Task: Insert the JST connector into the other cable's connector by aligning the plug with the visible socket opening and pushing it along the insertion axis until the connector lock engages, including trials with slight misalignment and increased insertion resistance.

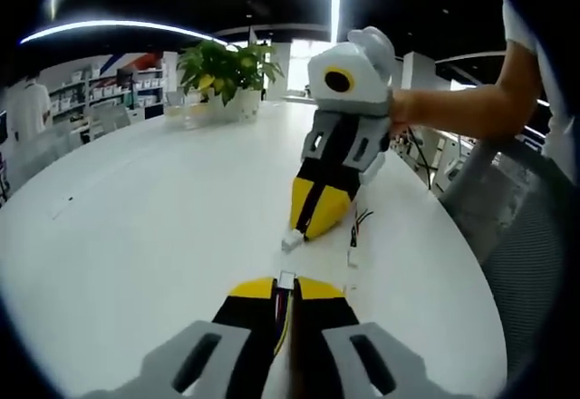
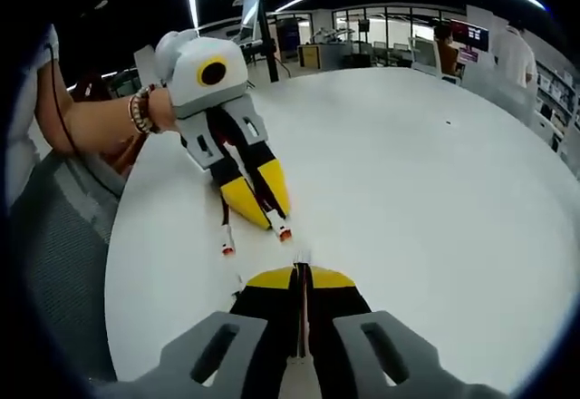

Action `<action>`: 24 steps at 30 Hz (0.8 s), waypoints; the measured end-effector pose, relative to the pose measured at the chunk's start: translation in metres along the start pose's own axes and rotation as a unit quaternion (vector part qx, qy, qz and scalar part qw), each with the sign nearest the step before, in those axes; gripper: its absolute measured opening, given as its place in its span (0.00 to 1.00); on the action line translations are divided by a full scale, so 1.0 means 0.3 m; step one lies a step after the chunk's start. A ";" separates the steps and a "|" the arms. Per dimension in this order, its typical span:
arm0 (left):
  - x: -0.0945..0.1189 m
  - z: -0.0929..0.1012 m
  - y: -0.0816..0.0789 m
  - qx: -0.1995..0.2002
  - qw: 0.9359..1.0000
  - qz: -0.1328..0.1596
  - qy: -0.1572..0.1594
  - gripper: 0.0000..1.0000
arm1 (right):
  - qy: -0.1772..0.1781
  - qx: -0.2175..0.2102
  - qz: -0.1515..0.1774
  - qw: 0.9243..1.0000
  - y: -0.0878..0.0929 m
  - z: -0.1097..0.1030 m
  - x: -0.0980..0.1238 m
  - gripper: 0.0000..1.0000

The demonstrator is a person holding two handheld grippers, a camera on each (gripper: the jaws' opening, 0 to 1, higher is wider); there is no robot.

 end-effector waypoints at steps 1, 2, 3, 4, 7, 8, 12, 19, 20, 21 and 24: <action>0.003 0.003 -0.001 -0.004 1.000 -0.001 0.000 0.01 | -0.002 0.001 0.002 1.000 -0.004 -0.002 0.006 0.01; 0.005 0.004 -0.001 -0.007 1.000 -0.002 0.001 0.01 | -0.004 0.003 0.003 1.000 -0.007 -0.007 0.010 0.01; 0.008 0.008 -0.003 -0.013 1.000 -0.003 0.003 0.01 | -0.009 0.008 0.002 1.000 -0.010 -0.014 0.015 0.01; 0.011 0.010 -0.003 -0.018 1.000 -0.004 0.005 0.01 | -0.013 0.011 0.000 1.000 -0.012 -0.022 0.017 0.01; 0.020 0.014 0.001 -0.037 0.999 -0.017 0.006 0.00 | -0.015 0.021 -0.009 1.000 -0.015 -0.036 0.019 0.01; 0.025 0.010 0.005 -0.044 0.999 -0.024 0.002 0.00 | -0.019 0.025 -0.012 0.999 -0.018 -0.046 0.017 0.01; 0.044 0.023 0.004 -0.062 0.998 -0.027 0.012 0.00 | -0.039 0.044 -0.022 0.998 -0.031 -0.090 0.005 0.01; 0.064 0.063 -0.011 -0.086 0.995 -0.021 0.047 0.00 | -0.059 0.052 -0.026 0.997 -0.037 -0.111 0.002 0.01; 0.065 0.065 -0.014 -0.087 0.995 -0.021 0.047 0.00 | -0.058 0.053 -0.027 0.997 -0.037 -0.111 0.003 0.01; 0.066 0.067 -0.015 -0.088 0.995 -0.022 0.049 0.00 | -0.060 0.055 -0.026 0.996 -0.038 -0.113 0.003 0.01; 0.070 0.079 -0.015 -0.101 0.993 -0.033 0.058 0.00 | -0.063 0.057 -0.025 0.996 -0.041 -0.117 0.007 0.01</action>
Point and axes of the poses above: the point that each gripper's makers call its tool centre point, and the gripper's own axes: x roughly backward along the fingers, z roughly to its right, y roughly out of its underside, the point moved 6 cm from there along x, roughly backward along the fingers, and after that the axes turned 12 degrees about -z, right-handed, at the moved point
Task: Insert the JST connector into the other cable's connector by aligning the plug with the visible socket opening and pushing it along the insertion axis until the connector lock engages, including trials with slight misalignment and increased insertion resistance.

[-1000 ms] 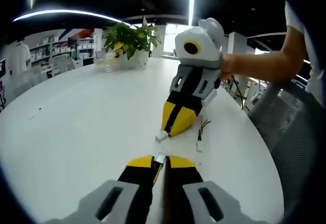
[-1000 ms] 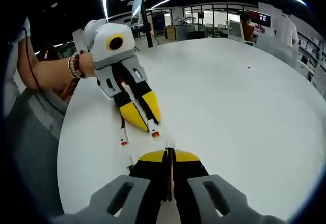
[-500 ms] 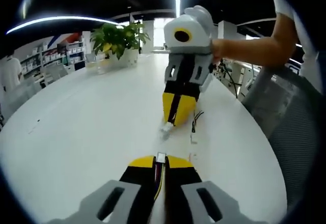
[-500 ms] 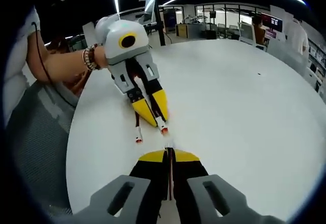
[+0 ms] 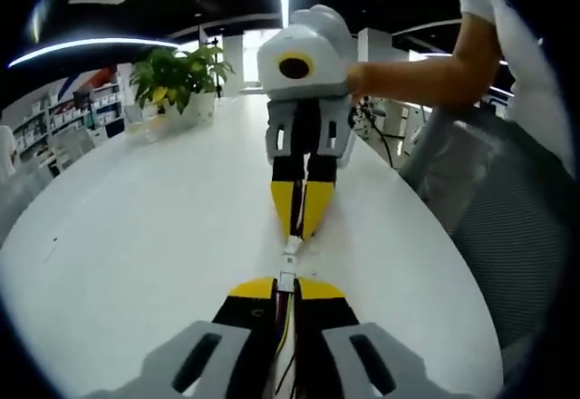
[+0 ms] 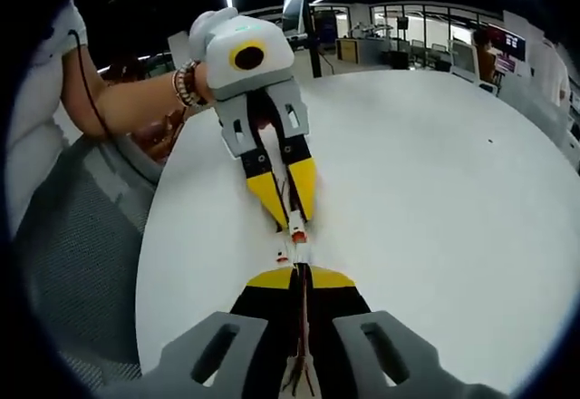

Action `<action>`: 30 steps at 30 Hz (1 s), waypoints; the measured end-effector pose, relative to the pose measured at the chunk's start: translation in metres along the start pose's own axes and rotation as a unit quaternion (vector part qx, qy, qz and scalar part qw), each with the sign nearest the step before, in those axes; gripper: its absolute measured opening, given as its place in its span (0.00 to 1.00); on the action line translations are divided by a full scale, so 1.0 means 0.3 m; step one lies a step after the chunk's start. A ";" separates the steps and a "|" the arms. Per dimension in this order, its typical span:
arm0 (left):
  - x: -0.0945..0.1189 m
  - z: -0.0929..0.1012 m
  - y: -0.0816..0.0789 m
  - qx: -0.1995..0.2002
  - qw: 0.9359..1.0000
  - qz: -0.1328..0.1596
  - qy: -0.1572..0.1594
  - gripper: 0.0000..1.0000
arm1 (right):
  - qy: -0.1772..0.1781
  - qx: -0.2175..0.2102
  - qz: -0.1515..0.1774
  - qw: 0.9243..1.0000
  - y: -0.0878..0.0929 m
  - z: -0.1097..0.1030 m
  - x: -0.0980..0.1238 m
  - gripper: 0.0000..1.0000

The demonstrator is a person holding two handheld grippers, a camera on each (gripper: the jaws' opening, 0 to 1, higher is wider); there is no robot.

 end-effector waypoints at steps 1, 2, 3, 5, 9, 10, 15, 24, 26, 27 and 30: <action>-0.001 0.003 0.001 -0.007 1.000 -0.010 0.001 0.00 | -0.001 0.002 0.000 1.000 -0.003 -0.002 0.004 0.01; -0.001 0.002 0.002 -0.008 1.000 -0.014 -0.001 0.00 | -0.003 0.003 0.001 1.000 -0.005 -0.004 0.006 0.01; -0.001 0.000 0.001 -0.009 1.000 -0.016 -0.003 0.00 | -0.005 0.005 0.002 1.000 -0.008 -0.006 0.007 0.01; -0.001 0.001 -0.001 -0.007 1.000 -0.013 -0.001 0.00 | -0.004 0.007 0.003 1.000 -0.011 -0.007 0.008 0.01; -0.004 0.006 -0.003 -0.010 1.000 -0.015 0.002 0.00 | -0.006 0.010 -0.003 1.000 -0.009 -0.013 0.001 0.01; -0.005 0.007 -0.005 -0.011 1.000 -0.015 0.001 0.00 | -0.008 0.011 -0.005 1.000 -0.006 -0.015 -0.001 0.01; -0.006 0.007 -0.008 -0.013 1.000 -0.017 0.003 0.00 | -0.007 0.014 -0.013 1.000 0.003 -0.013 -0.005 0.01; -0.010 0.005 0.002 -0.014 1.000 -0.026 0.002 0.00 | -0.003 0.012 -0.005 1.000 0.000 -0.006 0.012 0.01; -0.009 0.004 0.001 -0.013 1.000 -0.025 0.003 0.00 | -0.004 0.009 0.006 1.000 -0.010 -0.004 0.019 0.01; -0.009 0.003 -0.001 -0.011 1.000 -0.022 0.002 0.00 | -0.004 0.009 0.006 1.000 -0.011 -0.006 0.016 0.01; -0.010 0.005 -0.008 -0.011 1.000 -0.017 0.004 0.00 | -0.006 0.014 -0.005 1.000 -0.007 -0.013 0.003 0.01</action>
Point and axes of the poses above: the point that each gripper's makers call its tool centre point, and the gripper's own axes: x roughly backward along the fingers, z roughly to its right, y roughly out of its underside, the point moved 6 cm from there along x, roughly backward along the fingers, and after that the axes turned 12 degrees about -z, right-handed, at the moved point
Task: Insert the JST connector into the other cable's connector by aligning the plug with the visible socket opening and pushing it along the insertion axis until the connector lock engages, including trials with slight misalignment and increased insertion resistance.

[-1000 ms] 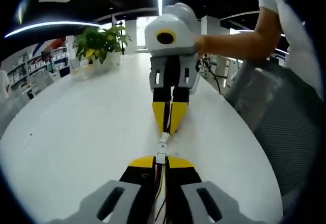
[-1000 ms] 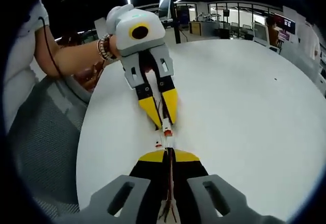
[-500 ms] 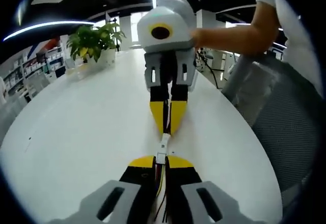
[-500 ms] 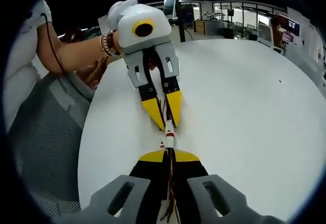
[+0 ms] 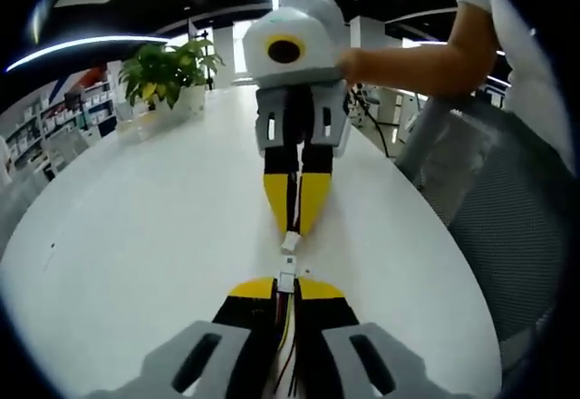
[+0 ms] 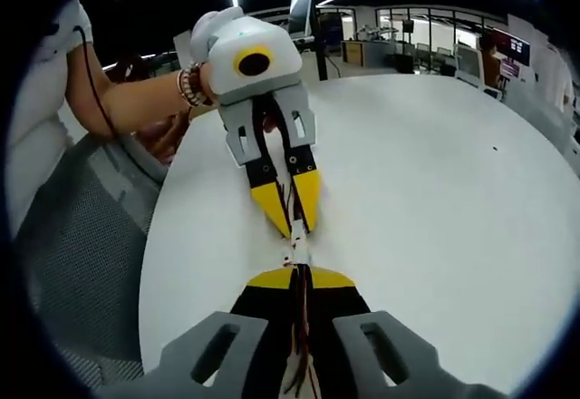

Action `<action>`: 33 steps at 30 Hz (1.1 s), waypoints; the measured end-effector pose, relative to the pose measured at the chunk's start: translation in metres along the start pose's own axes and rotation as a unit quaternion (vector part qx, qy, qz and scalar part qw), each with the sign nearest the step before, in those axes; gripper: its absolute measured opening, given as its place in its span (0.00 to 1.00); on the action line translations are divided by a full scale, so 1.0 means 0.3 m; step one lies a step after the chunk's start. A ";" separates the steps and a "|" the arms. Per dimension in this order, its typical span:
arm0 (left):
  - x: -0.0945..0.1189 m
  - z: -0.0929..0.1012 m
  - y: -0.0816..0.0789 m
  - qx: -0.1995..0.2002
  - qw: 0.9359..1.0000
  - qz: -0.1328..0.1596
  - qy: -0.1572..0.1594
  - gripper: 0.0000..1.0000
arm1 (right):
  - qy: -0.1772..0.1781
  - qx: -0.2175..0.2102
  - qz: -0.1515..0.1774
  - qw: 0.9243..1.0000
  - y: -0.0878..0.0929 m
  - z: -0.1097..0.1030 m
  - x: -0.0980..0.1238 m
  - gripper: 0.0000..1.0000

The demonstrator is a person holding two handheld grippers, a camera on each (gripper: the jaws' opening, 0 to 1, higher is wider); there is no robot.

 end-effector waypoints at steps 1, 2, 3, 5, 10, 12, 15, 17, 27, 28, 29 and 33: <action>-0.001 0.000 -0.001 0.001 1.000 0.000 0.000 0.00 | -0.001 0.000 -0.002 1.000 0.001 0.000 -0.004 0.01; -0.002 0.000 -0.001 -0.001 1.000 0.000 -0.001 0.00 | -0.002 0.001 -0.005 1.000 0.003 -0.001 -0.007 0.01; -0.002 0.000 -0.001 -0.003 1.000 -0.002 -0.001 0.00 | -0.002 0.001 -0.006 1.000 0.004 -0.001 -0.007 0.01; -0.003 0.000 -0.001 -0.003 1.000 -0.003 0.000 0.01 | -0.002 0.002 -0.007 1.000 0.004 -0.001 -0.007 0.01; -0.009 -0.001 -0.008 -0.019 1.000 -0.008 -0.005 0.01 | 0.001 0.006 -0.016 1.000 0.007 0.001 -0.007 0.01; -0.012 0.002 -0.010 -0.023 1.000 -0.010 -0.002 0.00 | 0.001 0.006 -0.019 1.000 0.010 0.001 -0.005 0.01; -0.014 0.004 -0.014 -0.031 0.999 -0.014 -0.002 0.00 | 0.002 0.011 -0.027 1.000 0.012 -0.002 -0.008 0.01; -0.015 0.004 -0.015 -0.035 0.999 -0.016 -0.002 0.00 | 0.004 0.015 -0.031 0.999 0.011 -0.004 -0.007 0.01; -0.015 0.008 -0.020 -0.039 0.999 -0.013 0.002 0.01 | 0.003 0.019 -0.043 0.999 0.019 -0.007 -0.011 0.01; -0.015 0.009 -0.021 -0.039 0.999 -0.012 0.002 0.01 | 0.003 0.019 -0.046 0.999 0.022 -0.007 -0.013 0.01; -0.016 0.009 -0.023 -0.039 0.999 -0.011 0.003 0.00 | 0.004 0.019 -0.051 0.998 0.027 -0.007 -0.016 0.01; -0.023 0.014 -0.039 -0.031 0.999 0.009 0.007 0.00 | 0.000 0.023 -0.052 0.998 0.024 -0.013 -0.023 0.01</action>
Point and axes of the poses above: the point that each gripper's makers call its tool centre point, and the gripper's own axes: x roughly backward along the fingers, z roughly to its right, y roughly out of its underside, the point moved 6 cm from there along x, roughly backward along the fingers, and after that the axes turned 12 degrees about -z, right-handed, at the moved point
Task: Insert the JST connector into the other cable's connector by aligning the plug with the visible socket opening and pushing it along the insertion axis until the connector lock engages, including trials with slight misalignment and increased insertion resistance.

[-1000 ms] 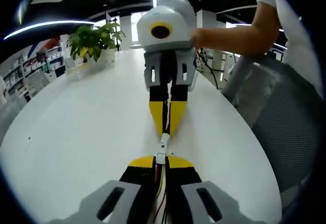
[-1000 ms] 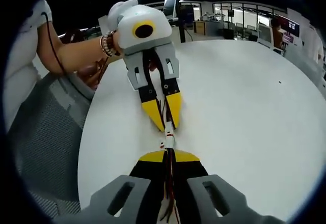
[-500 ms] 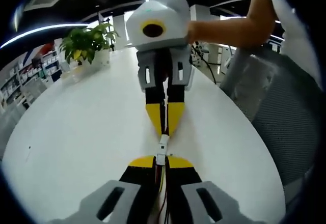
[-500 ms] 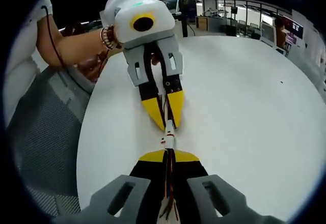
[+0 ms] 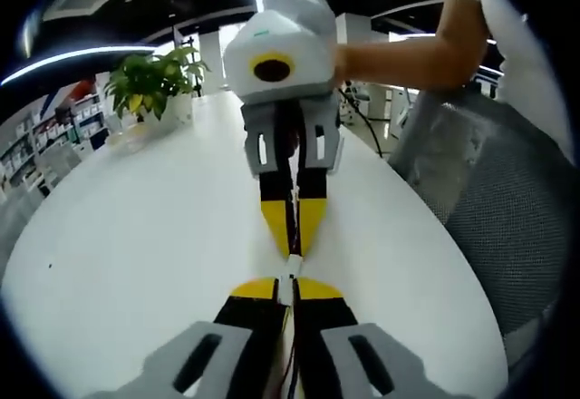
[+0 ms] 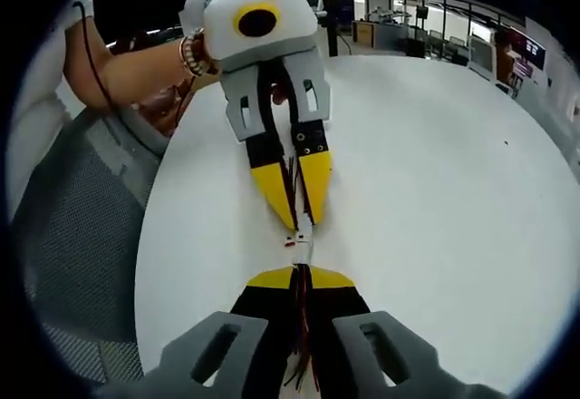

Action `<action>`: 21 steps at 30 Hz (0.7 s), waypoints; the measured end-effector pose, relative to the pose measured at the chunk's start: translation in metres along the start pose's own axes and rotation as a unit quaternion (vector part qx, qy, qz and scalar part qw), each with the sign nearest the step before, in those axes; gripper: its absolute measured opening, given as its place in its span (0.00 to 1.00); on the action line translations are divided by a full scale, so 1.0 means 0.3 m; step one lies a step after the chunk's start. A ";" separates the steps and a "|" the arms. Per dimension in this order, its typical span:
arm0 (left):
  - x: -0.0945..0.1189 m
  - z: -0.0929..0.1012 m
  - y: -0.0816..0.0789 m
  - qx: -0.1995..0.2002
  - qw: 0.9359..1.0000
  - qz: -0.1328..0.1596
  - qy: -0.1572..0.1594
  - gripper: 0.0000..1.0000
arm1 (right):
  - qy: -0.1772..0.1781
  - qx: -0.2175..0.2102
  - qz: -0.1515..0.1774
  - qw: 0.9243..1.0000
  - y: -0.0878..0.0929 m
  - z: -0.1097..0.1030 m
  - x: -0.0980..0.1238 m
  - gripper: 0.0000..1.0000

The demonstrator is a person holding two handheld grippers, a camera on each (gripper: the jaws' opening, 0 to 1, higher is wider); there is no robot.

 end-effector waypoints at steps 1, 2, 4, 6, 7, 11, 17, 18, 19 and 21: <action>-0.005 0.002 0.003 0.000 1.000 -0.004 0.001 0.00 | 0.000 0.001 -0.001 1.000 -0.001 -0.001 -0.001 0.01; -0.008 0.004 0.011 0.000 1.000 -0.012 0.002 0.00 | 0.000 0.001 -0.002 1.000 0.000 -0.001 -0.001 0.01; -0.002 -0.001 0.018 0.003 1.000 -0.013 0.001 0.00 | 0.001 -0.001 -0.001 1.000 0.002 0.001 0.001 0.01; 0.006 -0.009 0.025 0.008 1.000 -0.015 -0.005 0.01 | 0.004 -0.003 -0.002 1.000 0.004 0.006 0.003 0.01; 0.008 -0.011 0.028 0.009 1.000 -0.016 -0.006 0.01 | 0.004 -0.003 -0.001 1.000 0.005 0.006 0.003 0.01; 0.012 -0.014 0.055 0.014 0.999 -0.031 -0.009 0.02 | 0.004 -0.004 -0.001 1.000 0.003 0.005 0.002 0.01; 0.002 -0.006 0.070 0.011 0.999 -0.042 -0.008 0.01 | 0.005 -0.004 -0.001 1.000 0.001 0.005 0.001 0.01; 0.000 -0.004 0.067 0.009 0.999 -0.040 -0.008 0.01 | 0.005 -0.004 -0.001 1.000 0.001 0.006 0.000 0.01; -0.003 -0.003 0.064 0.007 0.999 -0.038 -0.009 0.01 | 0.004 -0.005 -0.001 1.000 0.001 0.005 0.000 0.01; -0.006 -0.001 0.059 0.001 0.999 -0.038 -0.011 0.01 | 0.003 -0.006 -0.001 1.000 0.002 0.005 0.000 0.01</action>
Point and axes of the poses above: the point that each gripper's makers call its tool centre point, and the gripper's own axes: x roughly backward along the fingers, z roughly to its right, y roughly out of its underside, the point moved 6 cm from there along x, roughly backward along the fingers, and after that the axes turned 12 degrees about -z, right-handed, at the moved point
